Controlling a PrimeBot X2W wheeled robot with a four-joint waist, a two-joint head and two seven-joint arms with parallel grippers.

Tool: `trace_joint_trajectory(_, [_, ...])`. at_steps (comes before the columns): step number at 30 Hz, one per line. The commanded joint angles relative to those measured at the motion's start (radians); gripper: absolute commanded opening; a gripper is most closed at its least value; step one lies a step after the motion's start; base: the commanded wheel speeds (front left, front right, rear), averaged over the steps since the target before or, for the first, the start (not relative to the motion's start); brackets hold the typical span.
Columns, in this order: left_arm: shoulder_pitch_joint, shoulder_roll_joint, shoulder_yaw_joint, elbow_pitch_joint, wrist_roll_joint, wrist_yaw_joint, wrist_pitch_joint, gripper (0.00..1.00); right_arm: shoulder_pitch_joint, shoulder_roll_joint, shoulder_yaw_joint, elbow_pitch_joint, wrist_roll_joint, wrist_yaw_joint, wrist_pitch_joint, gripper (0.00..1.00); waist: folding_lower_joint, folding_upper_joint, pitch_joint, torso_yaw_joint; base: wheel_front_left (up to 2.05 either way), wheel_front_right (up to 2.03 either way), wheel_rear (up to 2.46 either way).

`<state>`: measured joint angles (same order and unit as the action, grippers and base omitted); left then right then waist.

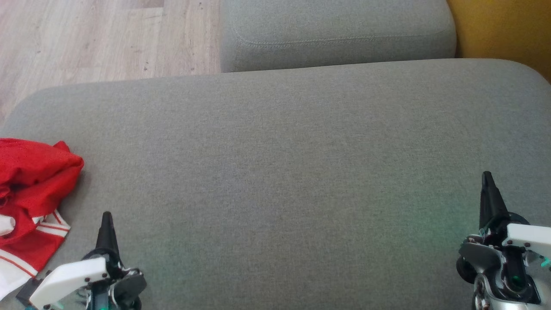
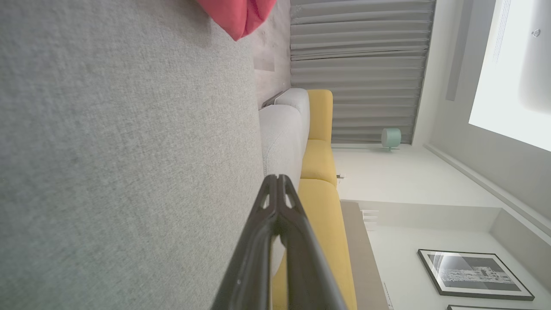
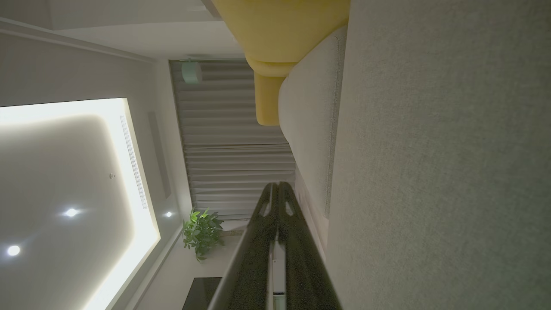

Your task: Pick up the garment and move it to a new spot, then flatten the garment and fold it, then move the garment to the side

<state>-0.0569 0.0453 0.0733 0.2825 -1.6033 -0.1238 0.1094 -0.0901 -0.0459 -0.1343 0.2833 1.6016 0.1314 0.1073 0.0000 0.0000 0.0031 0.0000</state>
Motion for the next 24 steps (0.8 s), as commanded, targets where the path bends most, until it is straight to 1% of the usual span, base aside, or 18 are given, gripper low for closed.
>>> trace_joint_trajectory(1, [-0.051, 0.005, 0.040, -0.038, -0.006, -0.007, 0.004, 0.00, -0.018, -0.004, 0.021, -0.039, 0.007, -0.001, 0.006, 0.00, 0.0000, 0.0000, 0.000, 0.000, 0.00, 0.00, 0.00])
trace_joint_trajectory(23, [-0.051, 0.005, 0.040, -0.038, -0.006, -0.007, 0.004, 0.00, -0.018, -0.004, 0.021, -0.039, 0.007, -0.001, 0.006, 0.00, 0.0000, 0.0000, 0.000, 0.000, 0.00, 0.00, 0.00])
trace_joint_trajectory(24, [0.000, 0.000, -0.001, 0.002, 0.000, 0.000, 0.000, 1.00, 0.000, 0.000, 0.000, 0.002, 0.000, 0.000, 0.000, 1.00, 0.0000, 0.0000, 0.000, 0.000, 0.00, 0.00, 0.00])
